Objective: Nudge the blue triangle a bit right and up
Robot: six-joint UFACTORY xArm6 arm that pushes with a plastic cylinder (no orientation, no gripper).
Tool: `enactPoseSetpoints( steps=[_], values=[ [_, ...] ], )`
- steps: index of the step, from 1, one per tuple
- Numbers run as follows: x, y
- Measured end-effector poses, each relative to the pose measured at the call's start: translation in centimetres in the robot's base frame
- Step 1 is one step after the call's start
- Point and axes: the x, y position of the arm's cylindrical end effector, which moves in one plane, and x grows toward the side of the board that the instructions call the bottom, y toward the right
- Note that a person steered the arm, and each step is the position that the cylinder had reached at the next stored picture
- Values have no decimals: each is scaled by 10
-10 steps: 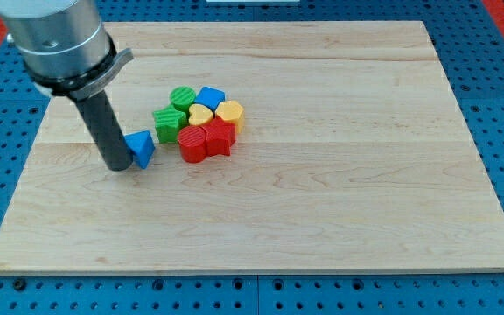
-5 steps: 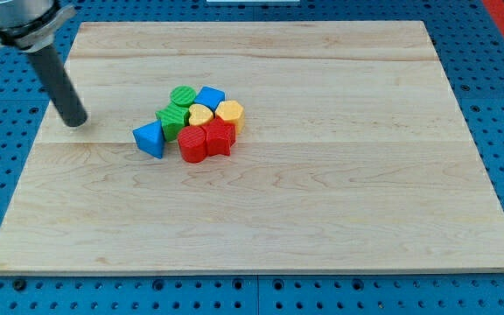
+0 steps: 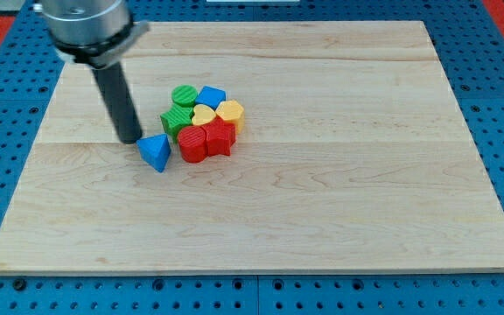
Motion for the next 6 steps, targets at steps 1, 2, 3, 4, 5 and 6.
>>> enactPoseSetpoints(
  steps=[1,2,3,4,5,6],
  values=[
    [28,-16],
    [42,-1],
    [15,4],
    [19,21],
    [50,21],
    [62,27]
  ],
)
